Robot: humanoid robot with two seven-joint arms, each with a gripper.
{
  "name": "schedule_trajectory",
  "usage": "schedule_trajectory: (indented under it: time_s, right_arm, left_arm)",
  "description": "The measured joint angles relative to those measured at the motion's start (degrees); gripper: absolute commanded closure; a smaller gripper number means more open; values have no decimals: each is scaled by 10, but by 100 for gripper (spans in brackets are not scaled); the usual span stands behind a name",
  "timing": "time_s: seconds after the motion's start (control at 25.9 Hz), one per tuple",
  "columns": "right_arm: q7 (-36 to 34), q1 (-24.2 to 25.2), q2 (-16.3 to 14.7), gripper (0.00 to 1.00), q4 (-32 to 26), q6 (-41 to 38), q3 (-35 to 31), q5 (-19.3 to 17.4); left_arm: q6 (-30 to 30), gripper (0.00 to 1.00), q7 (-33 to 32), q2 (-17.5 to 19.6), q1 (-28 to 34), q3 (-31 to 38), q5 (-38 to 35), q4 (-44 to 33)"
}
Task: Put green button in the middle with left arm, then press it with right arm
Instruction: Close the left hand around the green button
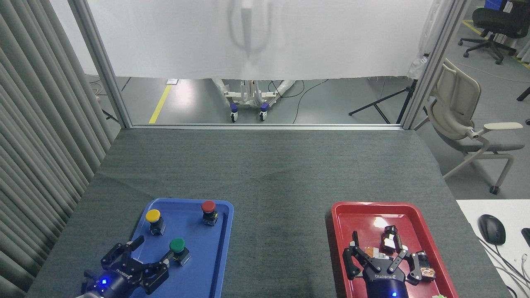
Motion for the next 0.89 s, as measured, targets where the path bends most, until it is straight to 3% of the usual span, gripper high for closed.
schedule_trajectory:
  time_s: [0.89]
  right_arm:
    - [1, 1, 5, 0, 0, 0, -1, 0]
  left_arm:
    - [20, 3, -26, -12, -17, -55, -31, 30]
